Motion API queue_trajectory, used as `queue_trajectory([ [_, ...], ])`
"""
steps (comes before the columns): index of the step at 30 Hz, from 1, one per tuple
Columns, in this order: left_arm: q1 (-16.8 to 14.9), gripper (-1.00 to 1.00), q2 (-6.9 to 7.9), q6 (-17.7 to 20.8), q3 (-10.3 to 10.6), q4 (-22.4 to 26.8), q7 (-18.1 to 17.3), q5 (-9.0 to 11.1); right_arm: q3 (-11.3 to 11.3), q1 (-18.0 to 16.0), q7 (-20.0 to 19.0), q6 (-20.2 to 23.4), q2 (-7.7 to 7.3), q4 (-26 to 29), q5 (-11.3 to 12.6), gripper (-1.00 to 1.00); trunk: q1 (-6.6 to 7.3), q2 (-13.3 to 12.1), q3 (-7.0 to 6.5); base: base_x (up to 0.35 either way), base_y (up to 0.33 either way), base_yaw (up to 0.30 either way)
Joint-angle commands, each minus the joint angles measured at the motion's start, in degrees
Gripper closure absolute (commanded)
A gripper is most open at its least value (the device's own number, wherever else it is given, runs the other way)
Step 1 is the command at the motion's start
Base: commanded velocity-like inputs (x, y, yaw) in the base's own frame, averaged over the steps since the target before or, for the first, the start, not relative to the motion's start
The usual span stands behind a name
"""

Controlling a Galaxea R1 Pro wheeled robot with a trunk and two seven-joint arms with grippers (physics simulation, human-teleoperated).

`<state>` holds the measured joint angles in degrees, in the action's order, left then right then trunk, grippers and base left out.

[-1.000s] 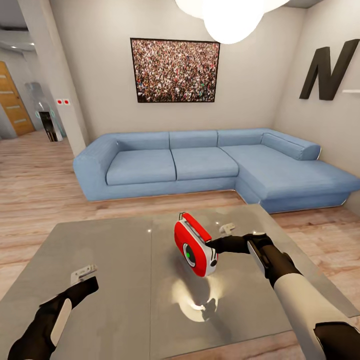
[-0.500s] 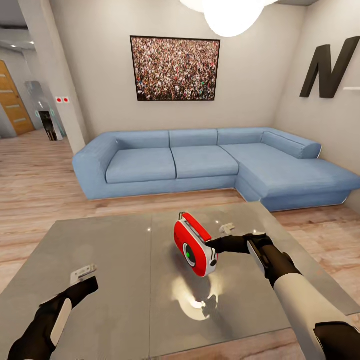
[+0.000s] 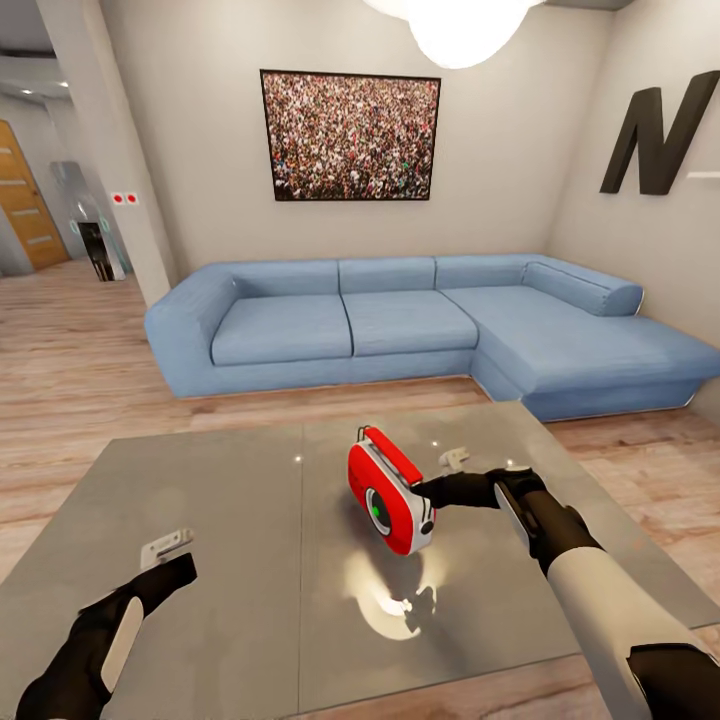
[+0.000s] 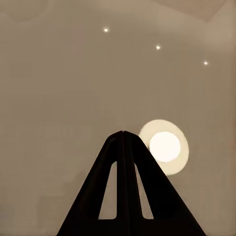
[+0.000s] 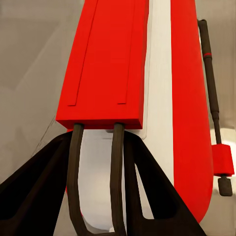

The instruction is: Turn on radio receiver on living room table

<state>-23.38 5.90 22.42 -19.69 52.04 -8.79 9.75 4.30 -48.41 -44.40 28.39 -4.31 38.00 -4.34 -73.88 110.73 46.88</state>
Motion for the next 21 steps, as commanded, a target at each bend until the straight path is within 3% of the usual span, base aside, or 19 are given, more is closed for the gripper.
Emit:
queue_trajectory([
  [1,0.0,1.0,0.0,-0.01,0.0,0.0,0.0,0.0,-0.06,-0.02,0.02,0.11,0.01,0.05,0.65,1.0,-0.22,0.42,0.18,0.0,0.0,0.0],
  [16,0.0,1.0,-0.18,-0.01,0.15,0.0,0.01,0.0,-0.03,-0.02,0.02,0.25,0.0,-0.03,0.65,1.0,-0.66,1.22,0.54,0.0,0.0,0.0],
  [21,0.0,1.0,-0.25,-0.05,0.24,0.0,0.08,0.0,-0.03,-0.02,0.02,0.26,0.0,-0.03,0.65,1.0,-1.54,2.83,1.26,0.0,0.0,0.0],
])
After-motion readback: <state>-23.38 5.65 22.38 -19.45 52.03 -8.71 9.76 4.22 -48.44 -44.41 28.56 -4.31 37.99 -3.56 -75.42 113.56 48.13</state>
